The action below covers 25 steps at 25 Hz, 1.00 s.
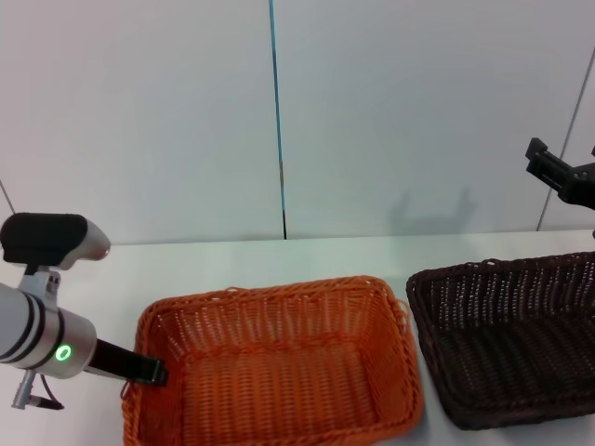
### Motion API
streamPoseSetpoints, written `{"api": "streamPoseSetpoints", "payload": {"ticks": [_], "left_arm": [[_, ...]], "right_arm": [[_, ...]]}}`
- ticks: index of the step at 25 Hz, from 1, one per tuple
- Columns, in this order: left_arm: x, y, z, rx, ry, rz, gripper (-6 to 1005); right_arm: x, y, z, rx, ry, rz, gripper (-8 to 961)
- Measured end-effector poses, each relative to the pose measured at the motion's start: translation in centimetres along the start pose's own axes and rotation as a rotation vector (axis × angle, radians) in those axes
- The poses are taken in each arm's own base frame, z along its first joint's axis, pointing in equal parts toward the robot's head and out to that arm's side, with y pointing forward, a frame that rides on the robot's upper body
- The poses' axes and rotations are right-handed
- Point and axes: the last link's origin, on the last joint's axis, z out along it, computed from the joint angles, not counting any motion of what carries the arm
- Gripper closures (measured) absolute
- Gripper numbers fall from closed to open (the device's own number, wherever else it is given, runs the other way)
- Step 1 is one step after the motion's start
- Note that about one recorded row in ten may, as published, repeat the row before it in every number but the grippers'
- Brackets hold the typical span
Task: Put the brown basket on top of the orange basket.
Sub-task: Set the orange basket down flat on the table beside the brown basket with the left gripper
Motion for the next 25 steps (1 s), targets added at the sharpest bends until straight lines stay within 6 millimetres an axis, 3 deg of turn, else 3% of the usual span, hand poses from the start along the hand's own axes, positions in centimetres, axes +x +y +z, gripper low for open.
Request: {"api": "streamPoseSetpoints", "payload": {"ticks": [15, 25], "left_arm": [[0.9, 1.3, 0.1, -0.004, 0.037, 0.032, 881], [1.2, 0.8, -0.2, 0.006, 0.046, -0.013, 877]], "right_arm": [[0.1, 0.8, 0.1, -0.016, -0.001, -0.010, 36], [0.1, 0.9, 0.2, -0.017, -0.001, -0.011, 54]]}}
